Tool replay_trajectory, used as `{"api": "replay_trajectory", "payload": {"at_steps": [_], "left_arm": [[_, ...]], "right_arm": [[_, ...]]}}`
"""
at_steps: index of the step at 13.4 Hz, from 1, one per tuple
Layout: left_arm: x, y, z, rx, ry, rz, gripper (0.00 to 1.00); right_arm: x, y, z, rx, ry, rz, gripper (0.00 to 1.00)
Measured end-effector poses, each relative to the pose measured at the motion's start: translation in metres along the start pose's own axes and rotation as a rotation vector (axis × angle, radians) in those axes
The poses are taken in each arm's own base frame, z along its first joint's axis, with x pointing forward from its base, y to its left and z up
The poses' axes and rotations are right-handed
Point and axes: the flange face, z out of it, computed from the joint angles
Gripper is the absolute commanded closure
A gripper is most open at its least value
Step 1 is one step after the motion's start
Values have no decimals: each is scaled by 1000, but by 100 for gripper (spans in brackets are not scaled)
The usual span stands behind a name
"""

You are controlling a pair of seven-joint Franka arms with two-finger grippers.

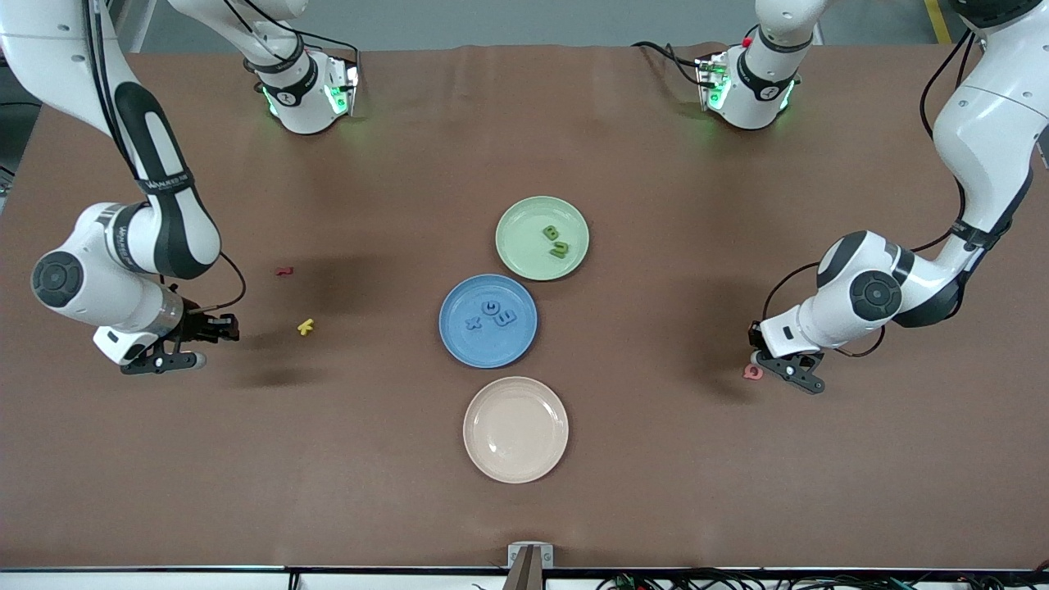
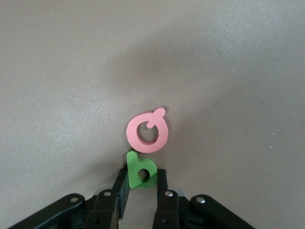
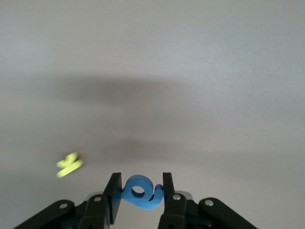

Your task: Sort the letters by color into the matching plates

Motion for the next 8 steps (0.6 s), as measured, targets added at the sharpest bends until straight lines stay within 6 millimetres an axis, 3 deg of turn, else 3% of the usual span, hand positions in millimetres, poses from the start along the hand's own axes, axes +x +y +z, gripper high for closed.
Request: {"api": "replay_trajectory", "payload": {"at_steps": [2, 4, 6, 8], "left_arm": [[1, -1, -1, 1, 2, -1, 96], [4, 2, -8, 1, 6, 4, 97], [12, 14, -20, -2, -3, 23, 97], [21, 31, -36, -15, -9, 25, 97]], "right_arm": [[12, -27, -32, 9, -45, 7, 85], [24, -70, -61, 4, -77, 48, 86], [32, -126, -80, -10, -73, 97, 86], [32, -191, -86, -23, -59, 156, 86]]}}
